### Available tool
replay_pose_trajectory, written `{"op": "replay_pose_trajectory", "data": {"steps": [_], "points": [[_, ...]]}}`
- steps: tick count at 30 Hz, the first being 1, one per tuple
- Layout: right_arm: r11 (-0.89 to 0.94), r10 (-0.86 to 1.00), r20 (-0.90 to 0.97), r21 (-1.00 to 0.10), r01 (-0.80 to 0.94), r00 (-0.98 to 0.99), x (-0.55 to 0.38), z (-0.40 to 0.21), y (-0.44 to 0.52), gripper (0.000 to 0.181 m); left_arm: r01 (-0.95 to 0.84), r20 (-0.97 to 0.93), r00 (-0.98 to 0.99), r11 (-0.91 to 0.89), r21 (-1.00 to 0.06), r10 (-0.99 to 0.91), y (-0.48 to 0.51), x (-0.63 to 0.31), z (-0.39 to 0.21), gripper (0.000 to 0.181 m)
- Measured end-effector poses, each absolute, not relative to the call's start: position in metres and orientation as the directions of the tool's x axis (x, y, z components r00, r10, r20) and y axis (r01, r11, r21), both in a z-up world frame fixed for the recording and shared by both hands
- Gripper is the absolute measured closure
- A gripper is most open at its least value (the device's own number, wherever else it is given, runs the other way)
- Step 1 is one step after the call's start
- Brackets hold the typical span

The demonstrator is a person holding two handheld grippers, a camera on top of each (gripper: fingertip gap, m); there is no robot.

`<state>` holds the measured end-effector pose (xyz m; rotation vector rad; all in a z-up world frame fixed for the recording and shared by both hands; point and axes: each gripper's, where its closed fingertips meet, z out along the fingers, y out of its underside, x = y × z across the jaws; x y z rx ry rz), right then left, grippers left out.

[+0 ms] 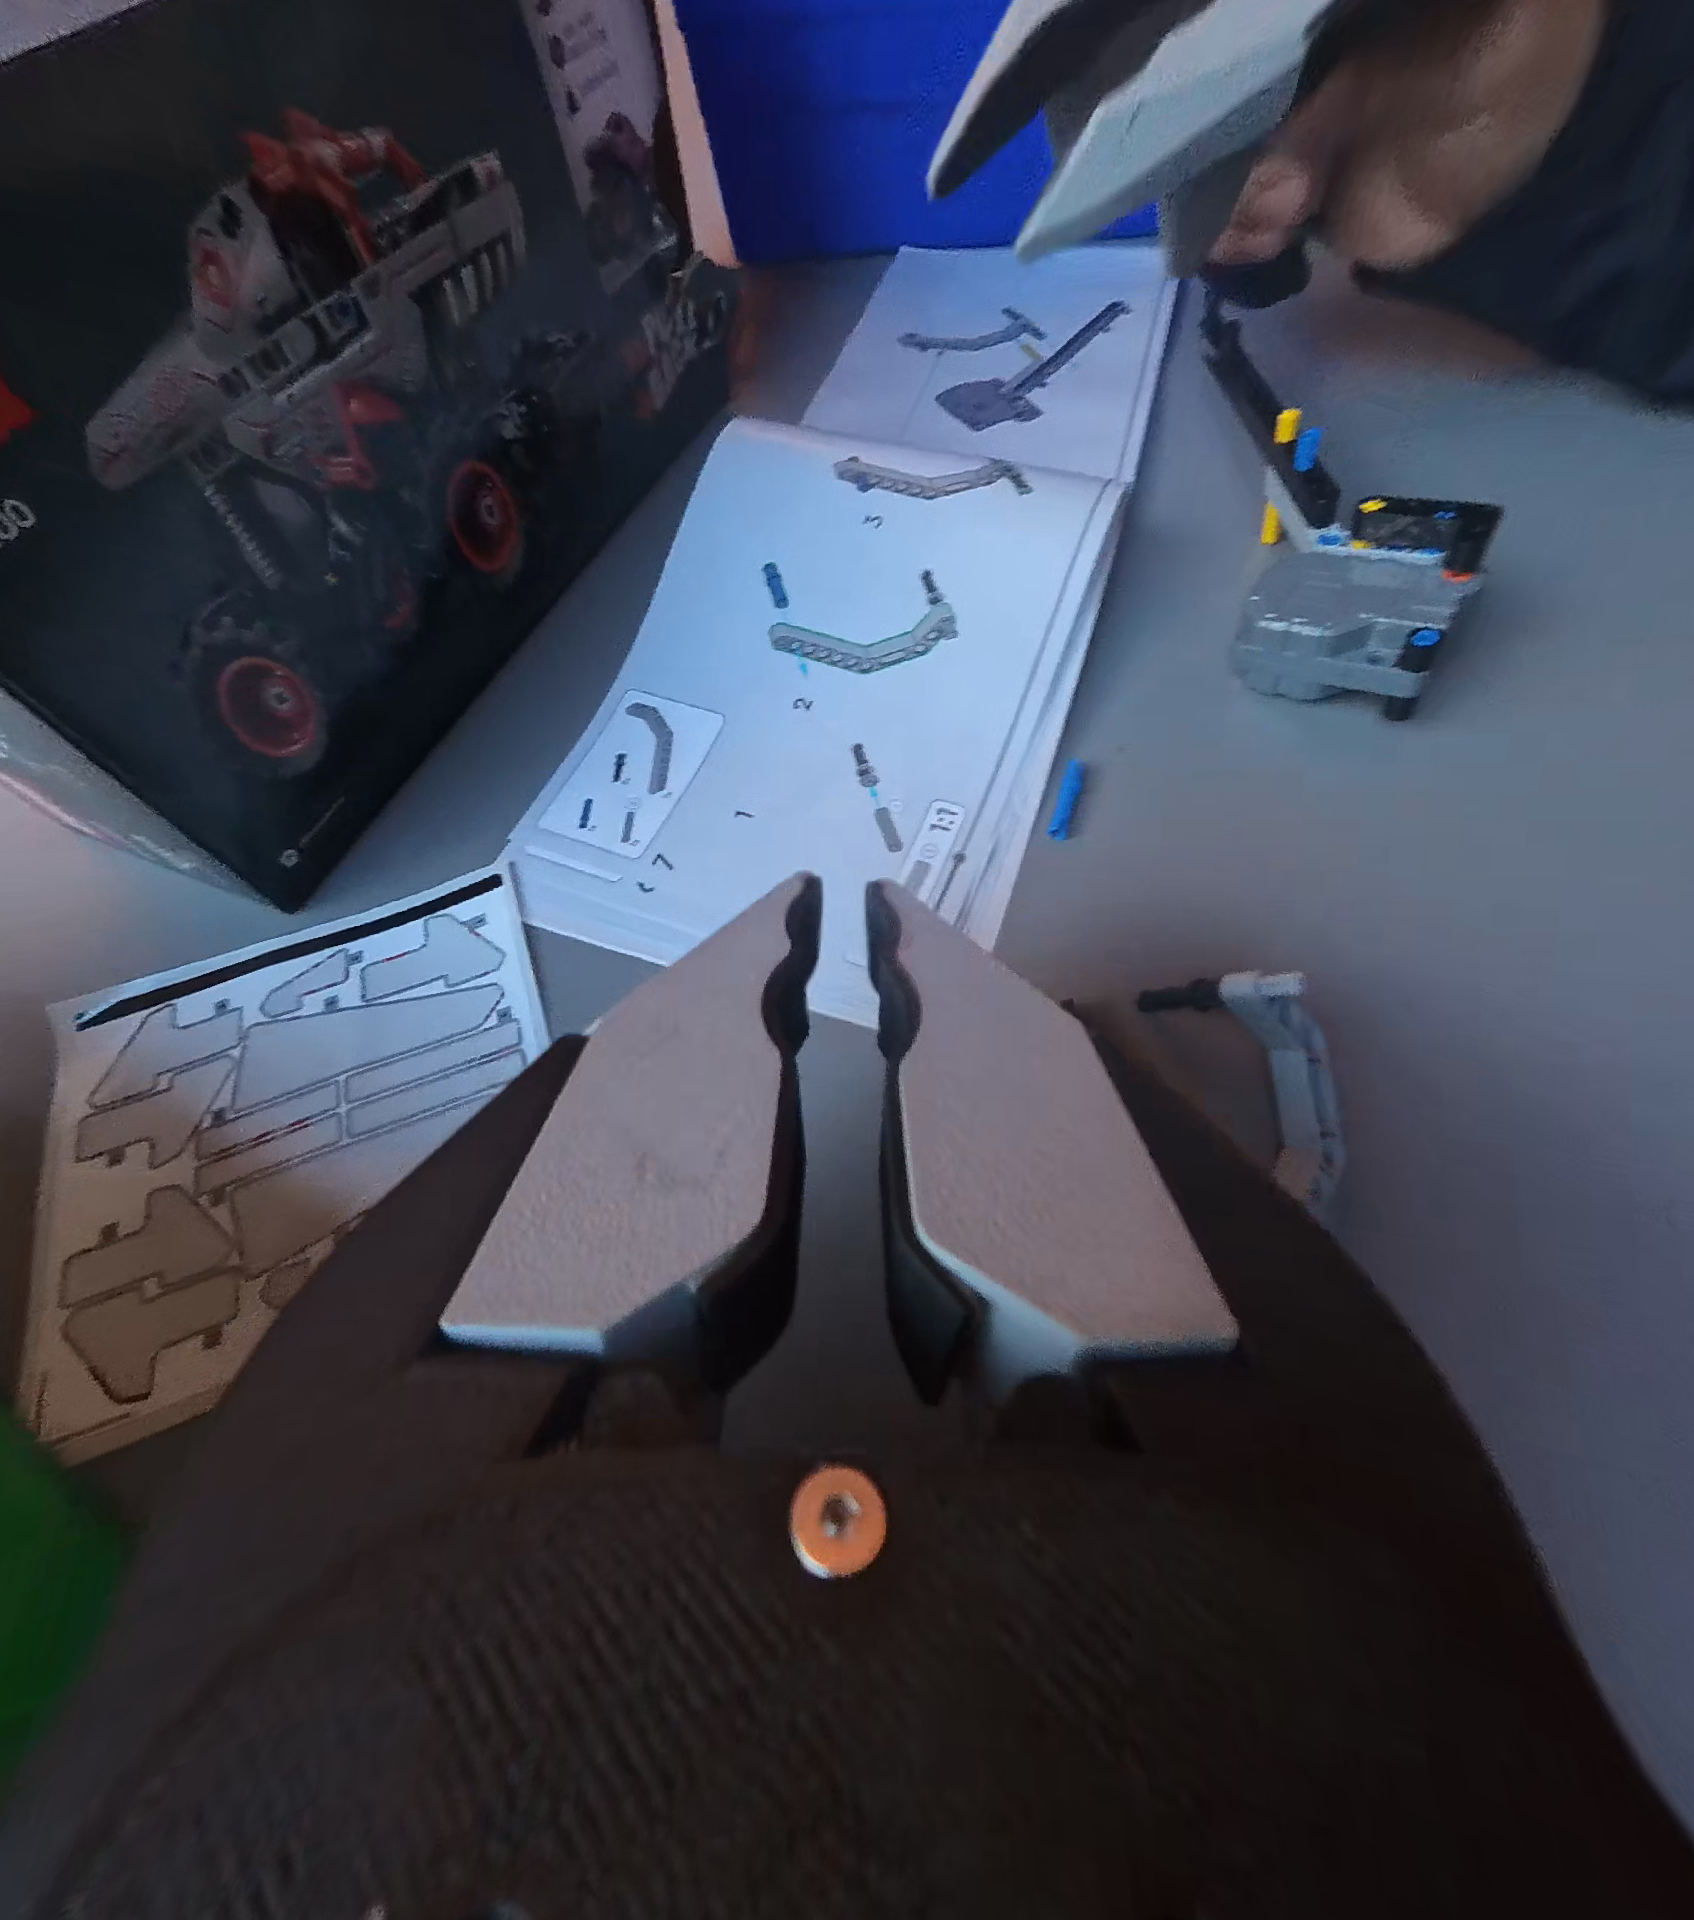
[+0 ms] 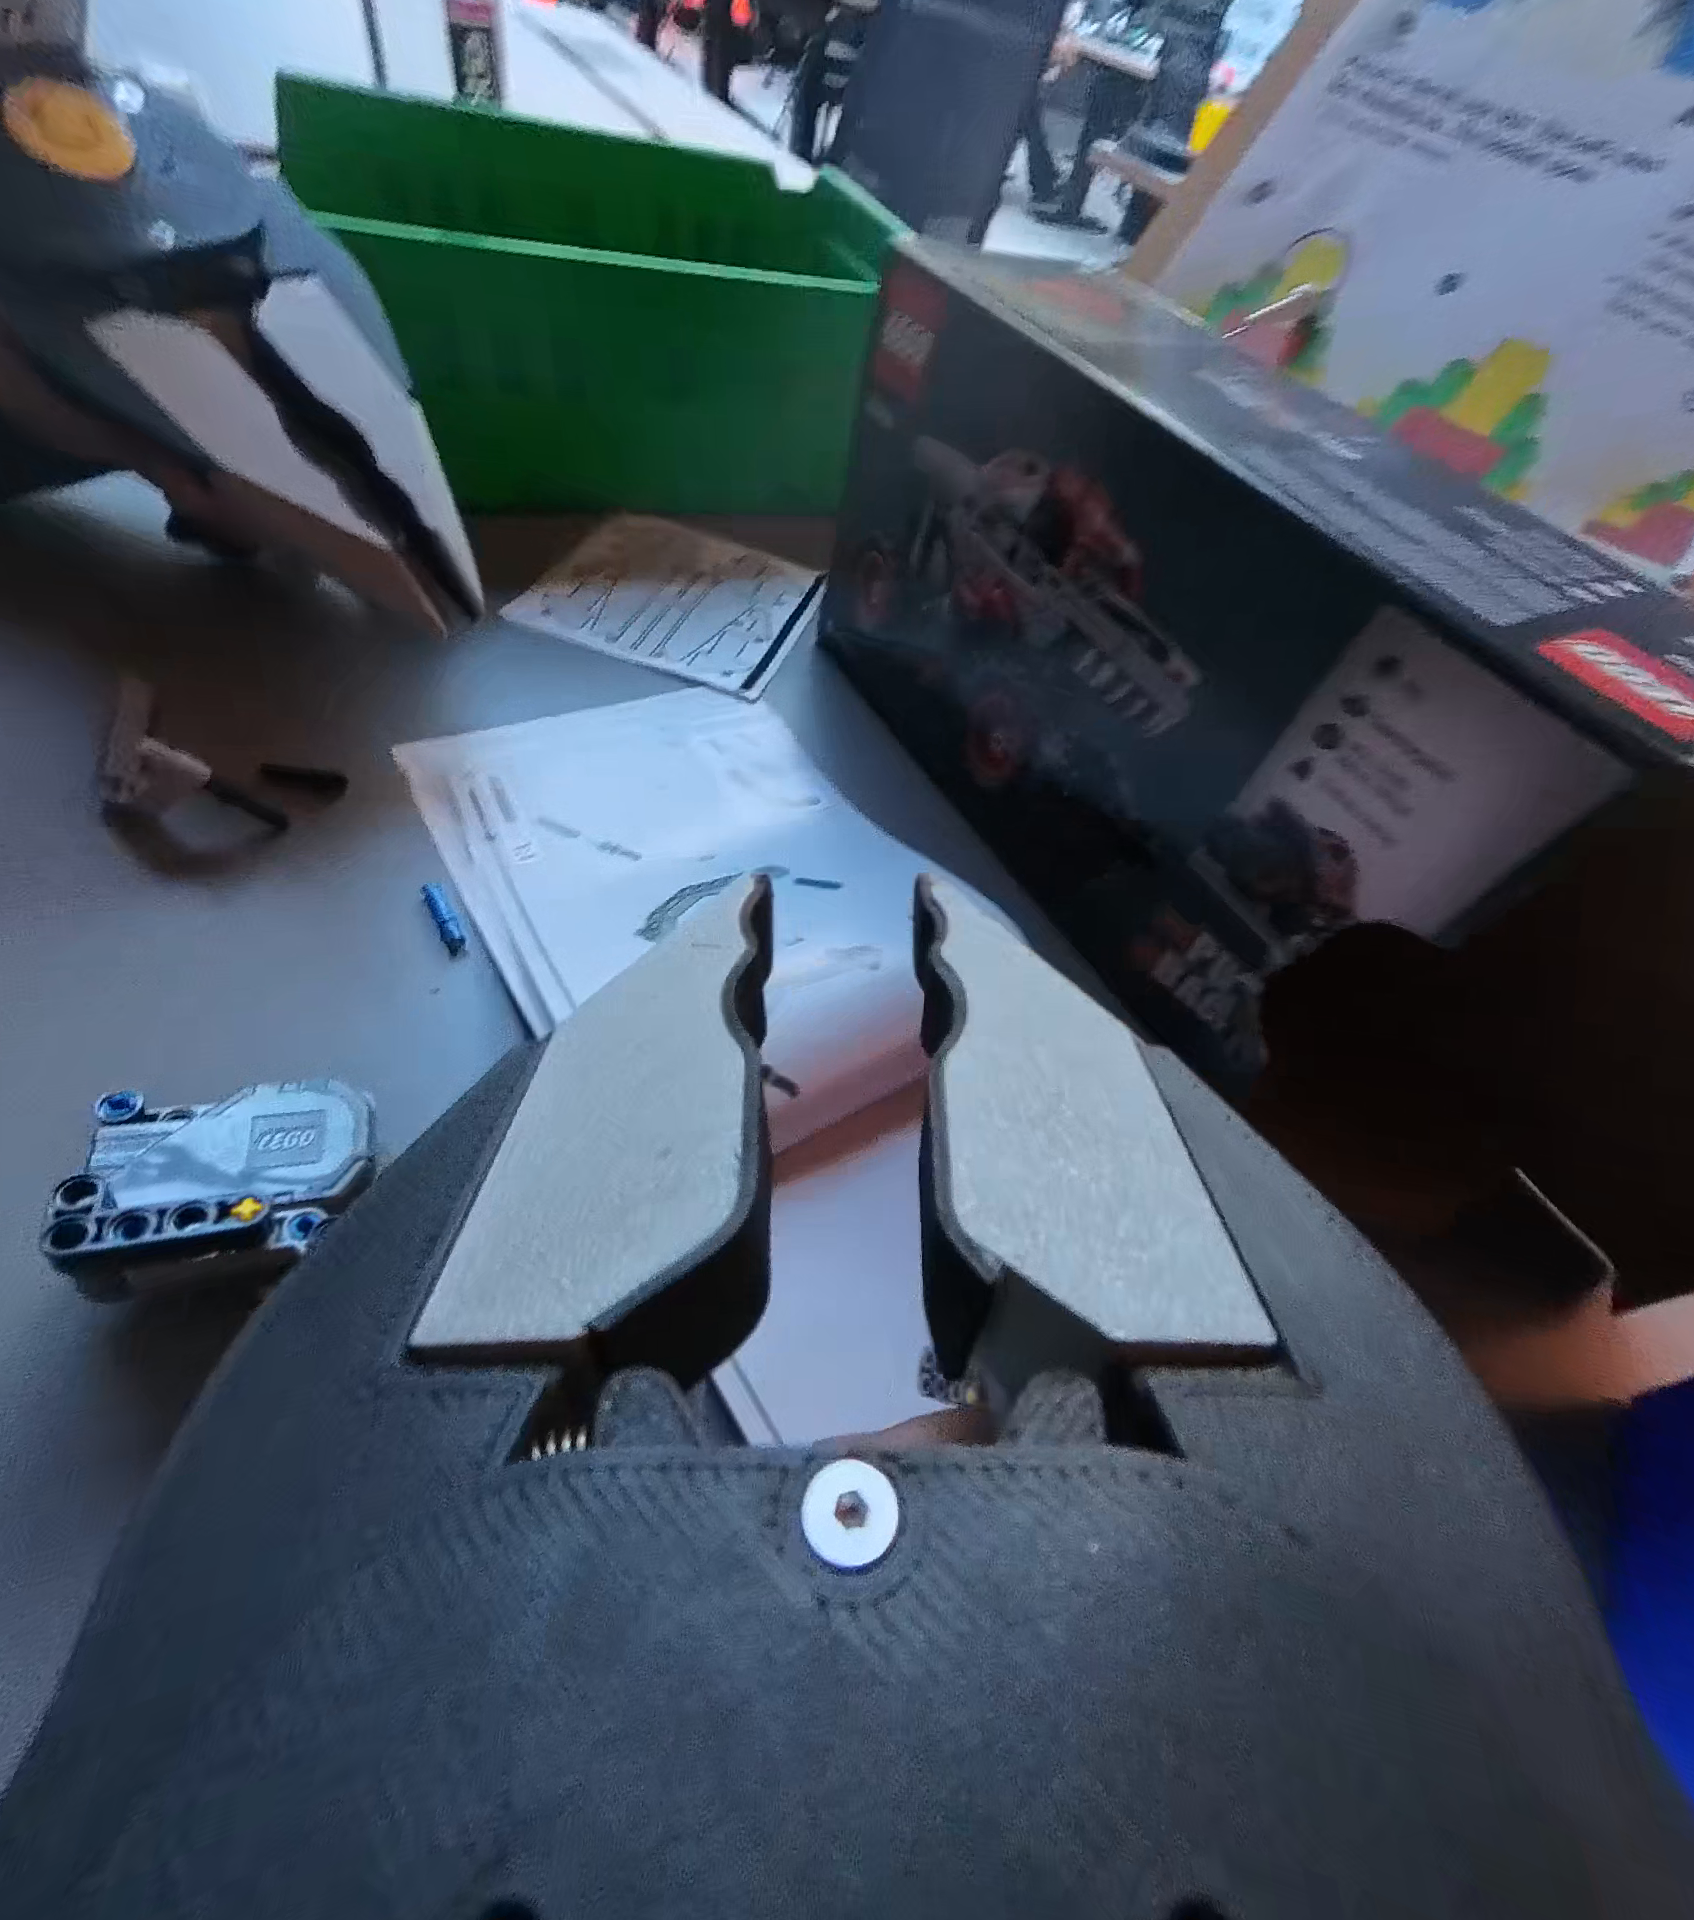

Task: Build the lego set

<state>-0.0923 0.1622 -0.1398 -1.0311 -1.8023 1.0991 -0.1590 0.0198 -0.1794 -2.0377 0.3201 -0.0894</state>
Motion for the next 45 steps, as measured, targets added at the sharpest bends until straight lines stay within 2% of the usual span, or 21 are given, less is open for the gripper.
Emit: {"op": "replay_pose_trajectory", "data": {"steps": [5, 22, 37, 41, 45], "points": [[0.372, 0.880, 0.254, -0.894, 0.251, -0.401, -0.094, -0.152, 0.150, 0.159, -0.207, -0.124, 0.967, -0.402, -0.892, -0.223, 0.016, -0.169, -0.166, 0.177], [0.356, 0.886, 0.312, -0.931, 0.074, -0.342, -0.082, -0.106, 0.143, 0.162, -0.234, -0.147, 0.962, -0.412, -0.880, -0.231, 0.015, -0.167, -0.170, 0.180], [0.399, 0.870, 0.360, -0.915, 0.052, -0.338, -0.079, -0.103, 0.131, 0.163, -0.253, -0.156, 0.955, -0.414, -0.875, -0.253, 0.016, -0.160, -0.174, 0.181], [0.404, 0.865, 0.361, -0.913, 0.057, -0.349, -0.080, -0.107, 0.129, 0.162, -0.231, -0.066, 0.926, -0.419, -0.878, -0.371, 0.005, -0.141, -0.173, 0.181], [0.414, 0.858, 0.362, -0.907, 0.073, -0.363, -0.082, -0.112, 0.124, 0.163, -0.264, 0.003, 0.840, -0.413, -0.871, -0.543, -0.018, -0.114, -0.168, 0.168]]}}
